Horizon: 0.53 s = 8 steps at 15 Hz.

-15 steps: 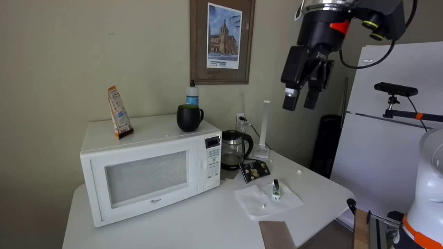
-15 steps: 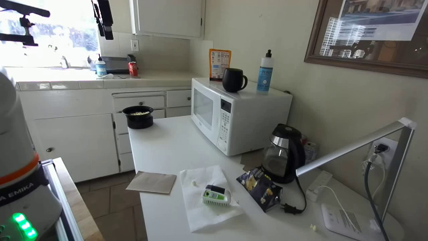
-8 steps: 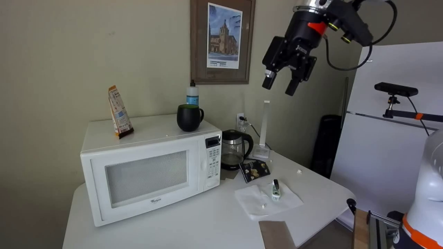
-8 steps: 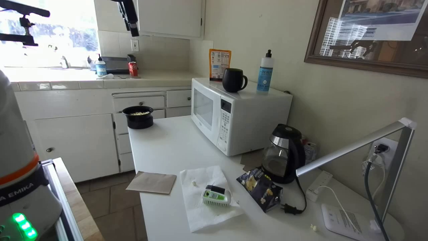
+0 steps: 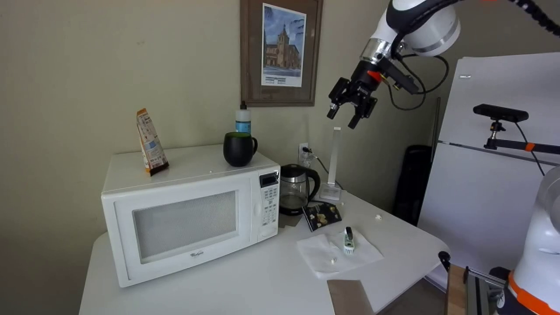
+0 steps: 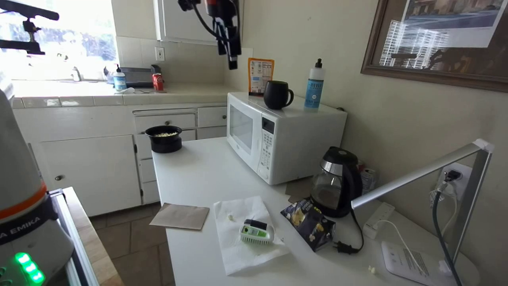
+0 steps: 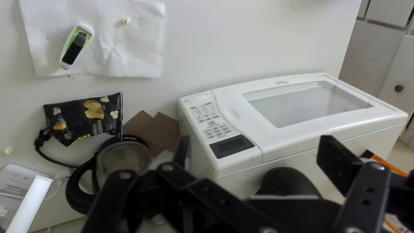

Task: Press the black switch on the kettle

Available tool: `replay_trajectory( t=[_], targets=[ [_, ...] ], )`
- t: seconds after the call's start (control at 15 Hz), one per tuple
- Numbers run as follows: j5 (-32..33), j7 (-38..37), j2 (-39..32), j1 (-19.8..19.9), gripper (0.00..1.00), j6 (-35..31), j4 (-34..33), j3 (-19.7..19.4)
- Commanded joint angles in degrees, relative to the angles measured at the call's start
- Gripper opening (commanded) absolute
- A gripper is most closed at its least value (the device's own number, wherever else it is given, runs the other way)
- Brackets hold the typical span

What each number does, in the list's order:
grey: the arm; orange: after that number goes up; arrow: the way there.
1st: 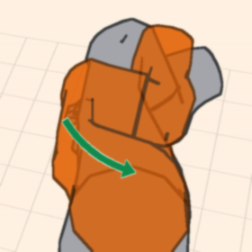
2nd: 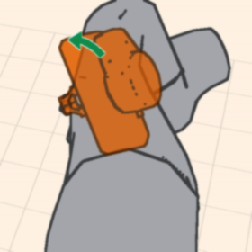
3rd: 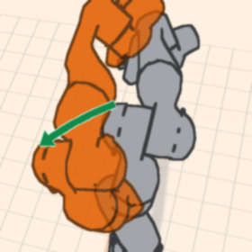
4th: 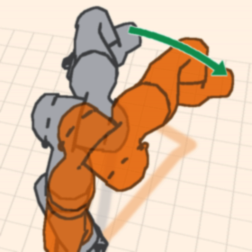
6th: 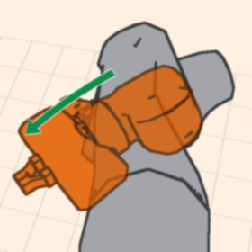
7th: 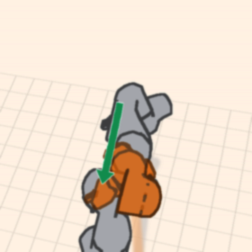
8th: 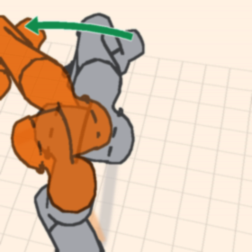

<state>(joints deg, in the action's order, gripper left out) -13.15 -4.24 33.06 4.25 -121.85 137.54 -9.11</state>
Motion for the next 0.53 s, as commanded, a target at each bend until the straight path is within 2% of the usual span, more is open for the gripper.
replay_trajectory(
  t=[0.0, 0.27, 0.47],
  targets=[
    [-3.4, 9.3, -12.2, -0.33, 1.0, -3.49, -6.35, -6.04],
    [-10.34, 17.09, -24.77, 0.28, 1.0, -5.09, -14.1, -11.18],
    [-18.47, 19.42, -33.99, 2.53, 1.0, -2.55, -21.2, -12.03]
  ],
)
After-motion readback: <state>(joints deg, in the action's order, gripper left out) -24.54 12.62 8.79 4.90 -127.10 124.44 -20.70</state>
